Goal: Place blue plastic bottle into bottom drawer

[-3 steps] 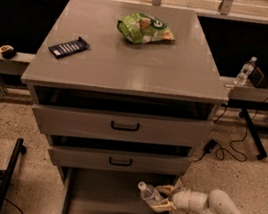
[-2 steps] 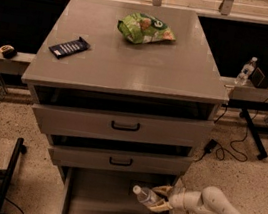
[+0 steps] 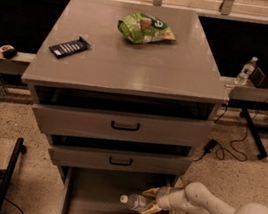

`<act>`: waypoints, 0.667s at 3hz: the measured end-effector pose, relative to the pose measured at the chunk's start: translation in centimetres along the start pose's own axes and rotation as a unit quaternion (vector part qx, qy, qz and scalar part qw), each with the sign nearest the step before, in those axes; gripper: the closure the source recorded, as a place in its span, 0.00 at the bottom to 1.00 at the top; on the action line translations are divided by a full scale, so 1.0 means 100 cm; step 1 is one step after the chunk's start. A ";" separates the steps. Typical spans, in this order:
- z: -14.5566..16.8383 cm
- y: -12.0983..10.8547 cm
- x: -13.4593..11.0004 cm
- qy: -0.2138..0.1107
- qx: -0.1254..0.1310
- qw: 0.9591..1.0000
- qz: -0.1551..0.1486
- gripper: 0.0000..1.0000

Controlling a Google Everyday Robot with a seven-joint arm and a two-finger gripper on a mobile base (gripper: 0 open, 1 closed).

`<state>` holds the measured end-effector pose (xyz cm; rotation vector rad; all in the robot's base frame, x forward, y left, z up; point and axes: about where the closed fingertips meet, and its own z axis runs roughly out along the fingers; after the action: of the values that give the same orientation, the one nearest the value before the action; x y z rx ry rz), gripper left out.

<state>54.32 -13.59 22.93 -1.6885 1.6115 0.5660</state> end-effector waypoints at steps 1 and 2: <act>0.016 0.006 0.010 0.038 -0.011 0.999 -0.007 0.58; 0.018 0.004 0.011 0.040 -0.008 0.999 -0.007 0.35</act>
Offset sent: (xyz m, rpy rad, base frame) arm -0.0016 0.0055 -0.0165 -0.0707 0.0066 0.0114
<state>54.32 -12.96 20.93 -1.7543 1.6538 0.5108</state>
